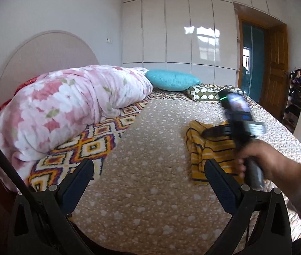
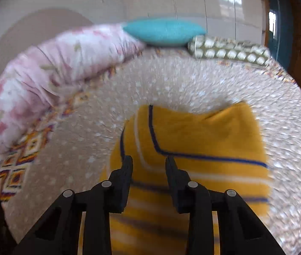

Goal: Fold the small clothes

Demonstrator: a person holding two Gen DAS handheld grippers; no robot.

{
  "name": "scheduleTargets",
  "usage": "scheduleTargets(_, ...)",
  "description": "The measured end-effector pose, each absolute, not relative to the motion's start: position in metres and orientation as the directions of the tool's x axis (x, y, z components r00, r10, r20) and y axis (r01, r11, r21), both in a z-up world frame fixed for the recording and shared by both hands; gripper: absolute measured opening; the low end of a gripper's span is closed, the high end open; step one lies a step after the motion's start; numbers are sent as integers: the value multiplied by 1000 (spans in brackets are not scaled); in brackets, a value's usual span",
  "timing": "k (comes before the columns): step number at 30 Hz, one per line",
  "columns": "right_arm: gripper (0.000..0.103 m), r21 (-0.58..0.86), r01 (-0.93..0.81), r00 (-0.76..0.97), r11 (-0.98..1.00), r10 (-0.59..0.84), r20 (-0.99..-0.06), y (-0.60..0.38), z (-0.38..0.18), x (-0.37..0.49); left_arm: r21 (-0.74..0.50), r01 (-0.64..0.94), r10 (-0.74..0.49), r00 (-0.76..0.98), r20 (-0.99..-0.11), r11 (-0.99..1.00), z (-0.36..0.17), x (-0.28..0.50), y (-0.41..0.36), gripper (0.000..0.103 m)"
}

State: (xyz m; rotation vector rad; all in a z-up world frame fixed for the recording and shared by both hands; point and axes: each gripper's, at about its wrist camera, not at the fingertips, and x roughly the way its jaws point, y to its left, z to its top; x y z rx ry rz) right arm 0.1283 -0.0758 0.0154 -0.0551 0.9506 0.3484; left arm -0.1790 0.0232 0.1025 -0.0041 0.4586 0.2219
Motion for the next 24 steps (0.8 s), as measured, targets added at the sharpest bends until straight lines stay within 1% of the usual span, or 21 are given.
scheduleTargets(1, 40, 87, -326, 491, 941, 247, -835, -65, 2, 139, 60, -219, 223, 877, -426, 974, 101, -180, 24, 103)
scheduleTargets(2, 43, 60, -335, 493, 940, 229, -840, -58, -2, 142, 74, -222, 232, 879, -417, 972, 100, -181, 24, 103)
scheduleTargets(4, 45, 2, -349, 514, 937, 194, -835, -49, 2, 141, 101, -228, 249, 877, -412, 969, 97, -182, 26, 103)
scheduleTargets(5, 45, 5, -342, 527, 940, 196, -827, -51, 9, 136, 106, -230, 253, 877, -409, 967, 96, -183, 27, 103)
scheduleTargets(6, 45, 48, -333, 548, 942, 235, -803, -58, 17, 127, 105, -232, 255, 878, -405, 967, 94, -184, 28, 103)
scheduleTargets(8, 46, 184, -323, 571, 928, 347, -745, -84, 33, 98, 97, -238, 257, 879, -401, 966, 92, -185, 30, 103)
scheduleTargets(9, 48, 237, -326, 572, 915, 391, -721, -99, 37, 79, 97, -244, 262, 877, -402, 965, 90, -184, 30, 103)
scheduleTargets(10, 54, 261, -326, 576, 908, 410, -707, -110, 39, 62, 98, -243, 262, 875, -407, 965, 88, -181, 29, 103)
scheduleTargets(11, 58, 272, -322, 584, 907, 417, -697, -123, 38, 43, 99, -235, 254, 871, -421, 967, 84, -177, 27, 103)
scheduleTargets(13, 58, 253, -296, 601, 921, 386, -700, -145, 33, 9, 101, -195, 219, 846, -486, 976, 74, -165, 19, 103)
scheduleTargets(15, 58, 192, -246, 636, 950, 308, -708, -172, 26, -23, 108, -147, 182, 819, -544, 983, 62, -156, 4, 103)
scheduleTargets(17, 59, 142, -187, 663, 972, 231, -712, -198, 21, -50, 132, -108, 165, 799, -578, 985, 52, -148, -16, 103)
scheduleTargets(20, 64, 126, -96, 670, 987, 158, -725, -237, 13, -74, 151, -38, 130, 736, -664, 988, 33, -123, -44, 103)
scheduleTargets(22, 64, 132, -54, 663, 990, 134, -737, -255, 7, -76, 120, -1, 89, 681, -727, 993, 17, -103, -56, 103)
scheduleTargets(24, 64, 131, -32, 663, 991, 119, -739, -265, 1, -78, 112, -5, 90, 633, -769, 994, 0, -87, -65, 103)
